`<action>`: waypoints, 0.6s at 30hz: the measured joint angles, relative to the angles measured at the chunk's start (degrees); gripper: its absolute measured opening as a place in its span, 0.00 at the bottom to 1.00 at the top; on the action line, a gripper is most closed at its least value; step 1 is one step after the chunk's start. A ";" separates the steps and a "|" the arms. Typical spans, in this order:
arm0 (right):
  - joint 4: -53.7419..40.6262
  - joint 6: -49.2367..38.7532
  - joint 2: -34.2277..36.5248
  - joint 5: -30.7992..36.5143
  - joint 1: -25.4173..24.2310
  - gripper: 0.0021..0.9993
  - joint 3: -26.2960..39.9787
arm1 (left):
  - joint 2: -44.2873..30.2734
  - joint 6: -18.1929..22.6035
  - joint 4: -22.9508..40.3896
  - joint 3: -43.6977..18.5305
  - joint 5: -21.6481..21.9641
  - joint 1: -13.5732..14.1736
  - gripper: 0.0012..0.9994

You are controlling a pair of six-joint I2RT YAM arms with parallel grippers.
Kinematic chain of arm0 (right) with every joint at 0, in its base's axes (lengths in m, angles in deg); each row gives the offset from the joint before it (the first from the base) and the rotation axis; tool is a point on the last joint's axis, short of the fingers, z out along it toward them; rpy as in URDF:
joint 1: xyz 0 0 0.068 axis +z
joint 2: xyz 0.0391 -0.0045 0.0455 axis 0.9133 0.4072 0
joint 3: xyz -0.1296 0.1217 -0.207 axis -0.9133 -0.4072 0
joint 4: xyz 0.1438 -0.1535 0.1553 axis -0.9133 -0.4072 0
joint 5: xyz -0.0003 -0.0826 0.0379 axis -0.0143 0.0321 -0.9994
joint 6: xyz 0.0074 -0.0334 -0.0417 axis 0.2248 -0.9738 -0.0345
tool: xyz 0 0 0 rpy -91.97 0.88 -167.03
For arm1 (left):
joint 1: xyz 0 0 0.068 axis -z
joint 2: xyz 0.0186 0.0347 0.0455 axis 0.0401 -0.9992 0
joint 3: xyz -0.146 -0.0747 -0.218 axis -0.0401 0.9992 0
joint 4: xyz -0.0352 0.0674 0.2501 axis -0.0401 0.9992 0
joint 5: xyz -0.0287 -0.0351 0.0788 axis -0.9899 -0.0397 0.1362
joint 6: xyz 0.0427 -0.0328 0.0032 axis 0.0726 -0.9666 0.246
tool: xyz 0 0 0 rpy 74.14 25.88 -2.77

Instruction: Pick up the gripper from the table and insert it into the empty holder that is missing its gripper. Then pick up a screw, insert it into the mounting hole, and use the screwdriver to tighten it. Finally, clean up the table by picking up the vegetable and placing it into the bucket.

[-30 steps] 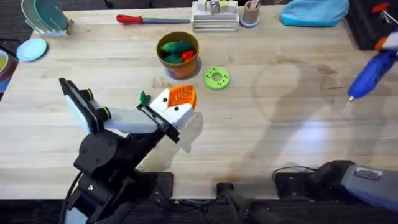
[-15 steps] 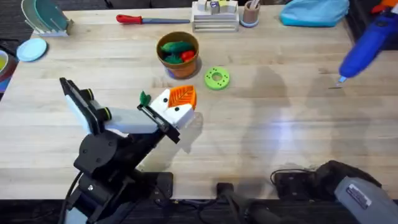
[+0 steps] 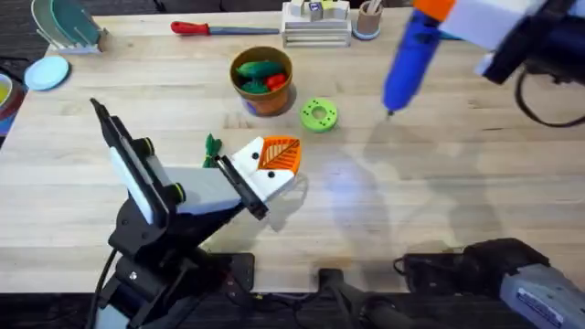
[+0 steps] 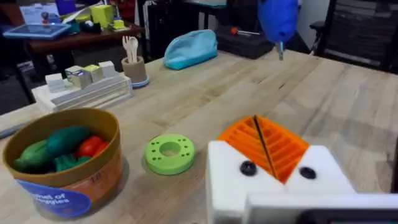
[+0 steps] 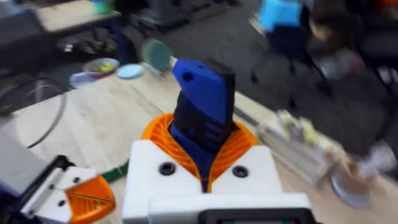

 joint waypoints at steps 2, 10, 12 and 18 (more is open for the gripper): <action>4.34 -1.51 0.00 -0.66 4.56 0.02 0.00 | -0.01 1.22 0.00 0.00 -0.78 0.00 0.01; 18.76 -3.37 5.40 -1.81 18.78 0.02 0.00 | -0.01 3.44 0.02 0.00 -2.12 0.00 0.01; 23.40 -2.80 7.85 -1.79 21.69 0.02 0.00 | 0.01 3.63 0.02 0.00 -2.33 0.00 0.01; 33.58 1.85 12.93 -2.21 27.44 0.02 0.00 | 0.01 3.89 0.90 0.00 -2.44 0.00 0.01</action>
